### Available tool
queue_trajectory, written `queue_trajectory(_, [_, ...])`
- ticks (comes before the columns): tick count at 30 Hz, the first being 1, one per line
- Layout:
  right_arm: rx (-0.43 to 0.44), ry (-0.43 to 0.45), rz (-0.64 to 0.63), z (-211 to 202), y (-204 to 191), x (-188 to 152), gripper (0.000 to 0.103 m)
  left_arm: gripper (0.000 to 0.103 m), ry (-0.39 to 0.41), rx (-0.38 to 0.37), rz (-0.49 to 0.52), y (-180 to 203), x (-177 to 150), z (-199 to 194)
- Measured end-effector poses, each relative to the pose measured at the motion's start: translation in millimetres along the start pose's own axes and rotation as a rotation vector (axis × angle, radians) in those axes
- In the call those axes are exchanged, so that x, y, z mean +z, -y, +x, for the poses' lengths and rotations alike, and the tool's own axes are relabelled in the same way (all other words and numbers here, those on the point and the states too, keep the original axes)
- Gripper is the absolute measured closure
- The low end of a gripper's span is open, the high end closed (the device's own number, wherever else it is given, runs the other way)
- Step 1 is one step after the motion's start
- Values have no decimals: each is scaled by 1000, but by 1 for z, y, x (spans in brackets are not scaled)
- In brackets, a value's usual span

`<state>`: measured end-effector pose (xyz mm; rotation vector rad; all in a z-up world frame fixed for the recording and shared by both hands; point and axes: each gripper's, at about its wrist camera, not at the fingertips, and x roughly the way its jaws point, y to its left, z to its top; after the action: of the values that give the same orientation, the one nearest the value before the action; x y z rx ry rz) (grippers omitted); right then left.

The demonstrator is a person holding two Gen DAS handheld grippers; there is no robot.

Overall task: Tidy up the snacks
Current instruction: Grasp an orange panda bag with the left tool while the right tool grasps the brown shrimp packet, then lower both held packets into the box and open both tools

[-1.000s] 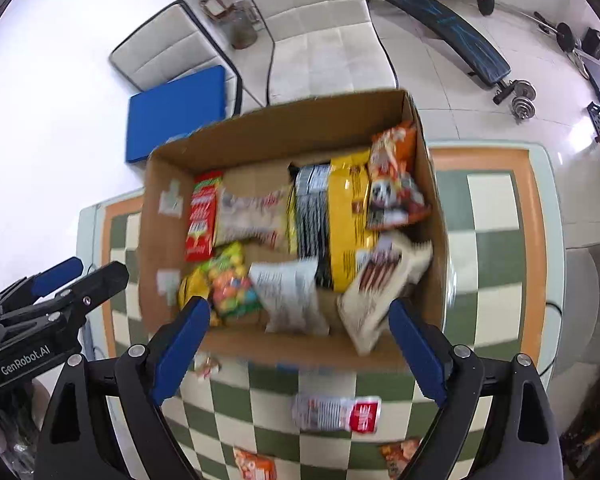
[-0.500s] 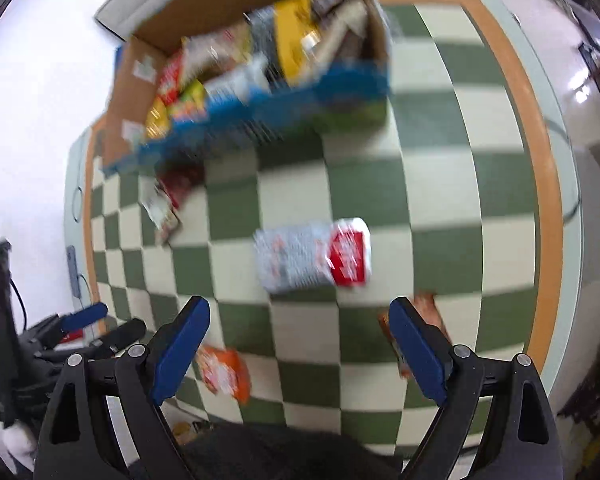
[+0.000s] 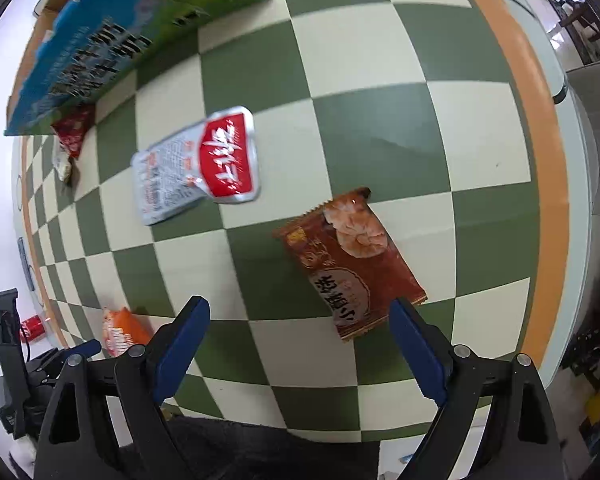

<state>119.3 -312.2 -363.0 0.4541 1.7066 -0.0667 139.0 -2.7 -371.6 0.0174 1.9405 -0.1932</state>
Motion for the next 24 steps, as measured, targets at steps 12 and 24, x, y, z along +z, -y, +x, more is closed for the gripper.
queue_trajectory(12, [-90, -58, -71, 31, 6, 10, 10, 42, -22, -52, -36, 10, 5, 27])
queue_trajectory(24, [-185, 6, -106, 43, -7, 0, 37, 50, 78, 20, 14, 44, -4, 6])
